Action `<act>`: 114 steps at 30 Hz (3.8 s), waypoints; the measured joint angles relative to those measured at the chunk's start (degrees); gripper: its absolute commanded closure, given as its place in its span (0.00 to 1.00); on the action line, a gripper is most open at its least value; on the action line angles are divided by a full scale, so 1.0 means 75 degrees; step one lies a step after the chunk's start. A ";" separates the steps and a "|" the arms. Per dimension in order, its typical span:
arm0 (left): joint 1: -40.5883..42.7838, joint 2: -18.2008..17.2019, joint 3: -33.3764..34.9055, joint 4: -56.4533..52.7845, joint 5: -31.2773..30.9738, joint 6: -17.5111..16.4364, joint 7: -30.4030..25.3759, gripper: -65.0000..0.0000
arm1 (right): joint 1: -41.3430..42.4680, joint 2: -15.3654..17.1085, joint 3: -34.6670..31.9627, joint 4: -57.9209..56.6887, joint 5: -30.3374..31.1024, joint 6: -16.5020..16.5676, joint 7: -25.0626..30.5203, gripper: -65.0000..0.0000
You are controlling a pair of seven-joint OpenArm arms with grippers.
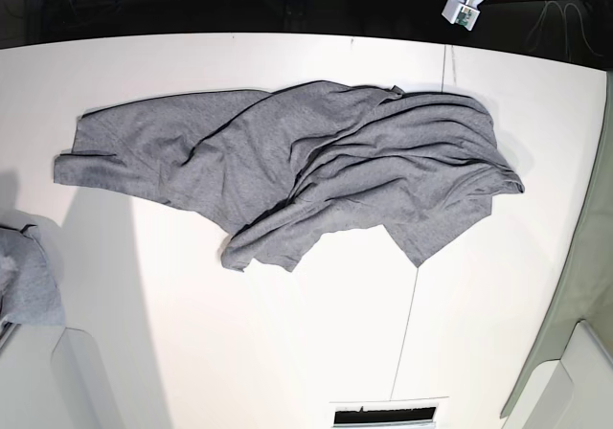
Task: Layout the t-shirt on the table in an organized manner, then fold the t-shirt properly
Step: 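Lower both grippers onto the grey t-shirt and pinch its edges, then drag the shirt apart, pulling the grippers away from each other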
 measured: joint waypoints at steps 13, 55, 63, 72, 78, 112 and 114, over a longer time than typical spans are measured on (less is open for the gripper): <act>0.0414 -0.0825 -0.2049 0.3188 -0.2011 -0.0291 0.0889 0.69 | -0.0216 0.0842 0.0965 0.3876 0.1090 -0.0423 -0.0662 1.00; -0.4841 -0.2836 0.2212 -0.1055 -0.0813 0.0711 0.0248 0.53 | 0.7163 -0.3748 0.0979 -0.2454 0.1049 0.2433 -0.2553 0.60; -0.4841 -0.2836 0.2212 -0.1061 -0.0892 0.0635 0.0248 1.00 | 0.7315 -0.3751 0.0962 -0.2463 0.0912 0.2460 -0.2142 1.00; -0.5412 -0.3010 0.2218 -0.0676 -0.1614 0.0609 0.0149 1.00 | 0.7650 -0.3727 0.2136 -0.1539 0.0326 0.2492 -0.2104 1.00; -0.6592 -0.3045 0.2276 -0.0554 -0.2346 0.0466 0.0227 1.00 | 0.7717 -0.3276 0.3244 -0.1399 0.0420 0.2637 -0.2028 1.00; -1.0130 -0.2060 0.4954 -0.3841 -0.0965 0.1174 -0.0125 1.00 | 0.7714 -0.0935 0.5537 -0.0653 0.2454 0.2422 -0.2993 0.49; -1.0130 -0.1964 0.4957 -0.3841 -0.0973 0.1174 0.0020 1.00 | 0.7711 -0.1011 0.5604 -0.0653 0.2588 0.2425 -0.3558 0.49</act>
